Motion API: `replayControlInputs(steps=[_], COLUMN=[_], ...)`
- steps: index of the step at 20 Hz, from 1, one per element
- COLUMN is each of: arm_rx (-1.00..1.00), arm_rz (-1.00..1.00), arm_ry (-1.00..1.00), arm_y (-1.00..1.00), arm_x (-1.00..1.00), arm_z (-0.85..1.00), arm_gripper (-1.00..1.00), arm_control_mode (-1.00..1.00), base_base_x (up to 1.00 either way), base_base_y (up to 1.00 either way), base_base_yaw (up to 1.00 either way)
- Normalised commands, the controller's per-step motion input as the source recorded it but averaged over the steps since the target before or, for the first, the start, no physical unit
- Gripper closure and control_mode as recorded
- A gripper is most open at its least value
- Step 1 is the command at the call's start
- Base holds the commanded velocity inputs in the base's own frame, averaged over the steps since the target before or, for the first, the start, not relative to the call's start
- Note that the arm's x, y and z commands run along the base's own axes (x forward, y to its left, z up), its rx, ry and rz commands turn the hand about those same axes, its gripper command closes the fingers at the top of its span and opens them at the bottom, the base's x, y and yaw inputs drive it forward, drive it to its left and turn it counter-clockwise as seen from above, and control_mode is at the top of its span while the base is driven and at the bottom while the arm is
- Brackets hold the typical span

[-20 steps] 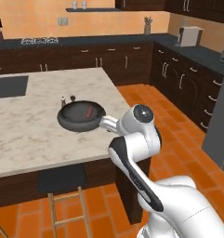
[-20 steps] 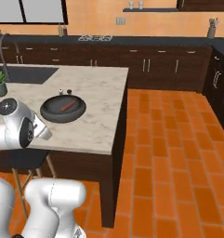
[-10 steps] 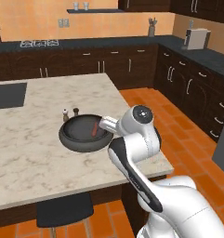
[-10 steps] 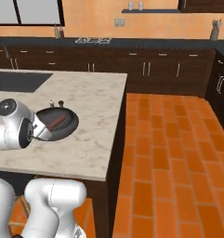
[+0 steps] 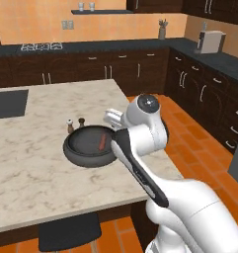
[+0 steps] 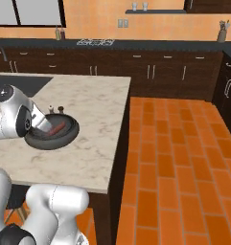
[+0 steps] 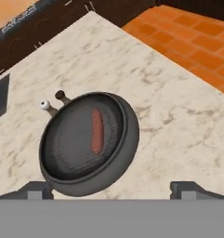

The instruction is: Place one bun and one sausage from the bowl on each plate.

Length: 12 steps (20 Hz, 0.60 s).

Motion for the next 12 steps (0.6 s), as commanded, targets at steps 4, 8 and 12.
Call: replayControlInputs(steps=[4, 8, 12], arm_rx=[0.00, -0.14, -0.20], arm_rz=[0.08, 0.01, 0.03], arm_ry=[0.28, 0.17, 0.17], arm_y=[0.04, 0.24, 0.24], arm_x=[0.54, 0.30, 0.56], arm_z=[0.17, -0.40, -0.88], arm_gripper=[-1.00, -1.00, -1.00], arm_control_mode=[-1.00, -1.00, -1.00], base_base_x=[0.00, 0.00, 0.00], base_base_y=[0.00, 0.00, 0.00], base_base_yaw=[0.00, 0.00, 0.00])
